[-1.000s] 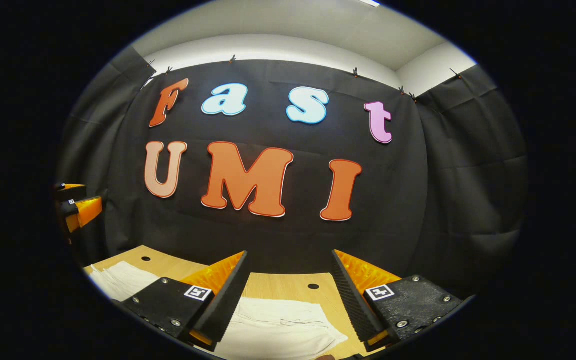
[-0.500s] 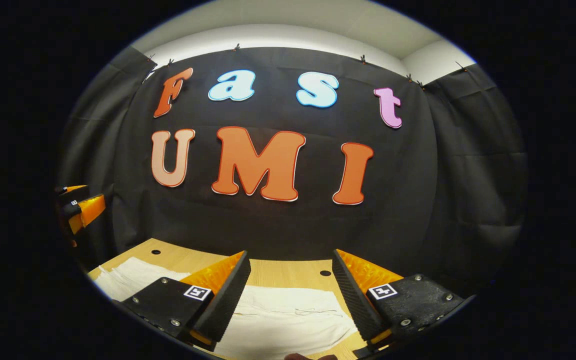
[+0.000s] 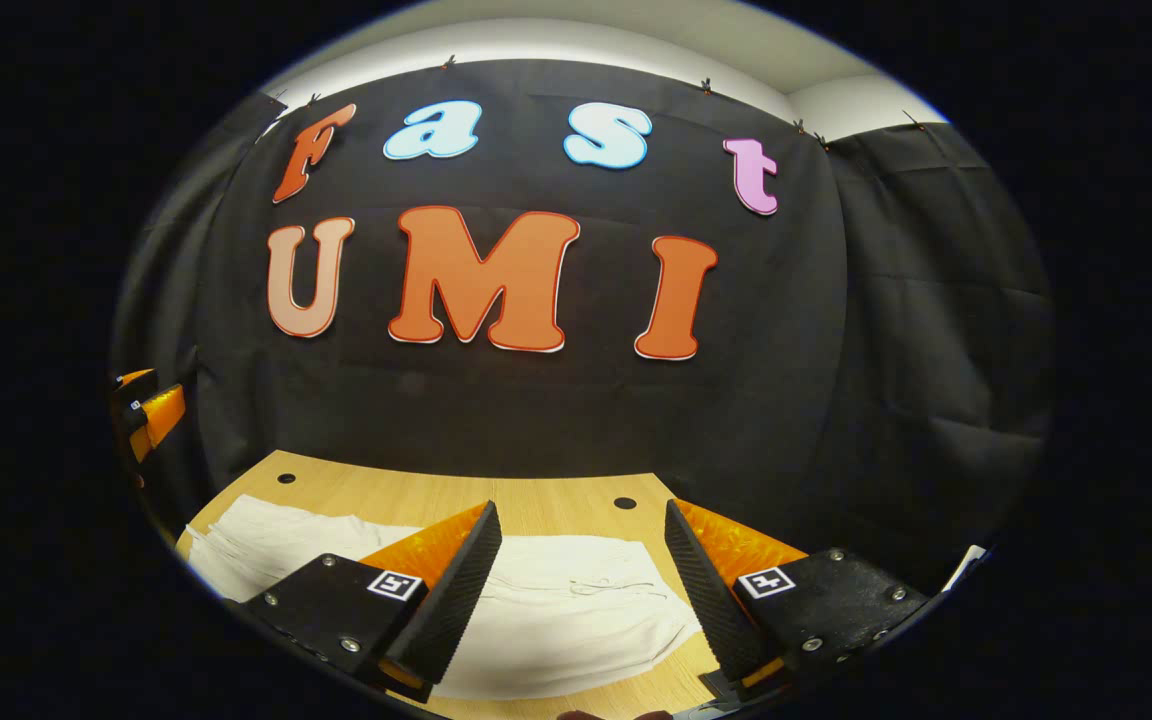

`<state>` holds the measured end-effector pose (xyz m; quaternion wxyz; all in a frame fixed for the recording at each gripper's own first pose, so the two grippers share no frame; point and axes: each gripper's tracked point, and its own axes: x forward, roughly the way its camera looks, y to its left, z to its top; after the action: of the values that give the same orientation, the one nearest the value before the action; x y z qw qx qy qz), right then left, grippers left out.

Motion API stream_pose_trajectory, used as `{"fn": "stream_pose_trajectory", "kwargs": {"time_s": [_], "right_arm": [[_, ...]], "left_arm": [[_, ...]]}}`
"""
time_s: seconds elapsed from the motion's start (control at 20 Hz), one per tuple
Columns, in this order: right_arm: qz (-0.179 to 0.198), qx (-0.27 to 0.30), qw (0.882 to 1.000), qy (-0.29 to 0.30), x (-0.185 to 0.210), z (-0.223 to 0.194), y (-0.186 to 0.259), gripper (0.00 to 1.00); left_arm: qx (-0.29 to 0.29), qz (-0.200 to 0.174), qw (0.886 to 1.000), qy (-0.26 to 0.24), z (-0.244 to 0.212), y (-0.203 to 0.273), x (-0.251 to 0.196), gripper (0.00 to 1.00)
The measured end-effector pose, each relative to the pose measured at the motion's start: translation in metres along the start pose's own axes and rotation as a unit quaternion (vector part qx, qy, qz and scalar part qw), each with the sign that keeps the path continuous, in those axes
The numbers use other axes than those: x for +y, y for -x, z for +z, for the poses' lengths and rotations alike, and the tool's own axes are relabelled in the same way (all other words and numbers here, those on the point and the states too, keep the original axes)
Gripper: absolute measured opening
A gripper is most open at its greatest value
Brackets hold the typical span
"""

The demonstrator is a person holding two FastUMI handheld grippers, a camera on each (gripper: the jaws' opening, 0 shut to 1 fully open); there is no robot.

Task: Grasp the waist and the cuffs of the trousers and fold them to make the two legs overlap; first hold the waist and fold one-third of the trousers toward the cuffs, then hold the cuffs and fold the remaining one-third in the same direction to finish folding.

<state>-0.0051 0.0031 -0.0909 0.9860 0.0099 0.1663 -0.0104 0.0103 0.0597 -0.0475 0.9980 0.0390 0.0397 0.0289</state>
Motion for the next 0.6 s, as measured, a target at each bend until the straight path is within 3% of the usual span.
{"fn": "stream_pose_trajectory", "kwargs": {"time_s": [0.6], "right_arm": [[0.04,0.137,0.99,0.015,-0.027,-0.086,-0.037,0.99]], "left_arm": [[0.112,0.069,0.991,0.002,-0.054,0.007,0.009,0.98]]}}
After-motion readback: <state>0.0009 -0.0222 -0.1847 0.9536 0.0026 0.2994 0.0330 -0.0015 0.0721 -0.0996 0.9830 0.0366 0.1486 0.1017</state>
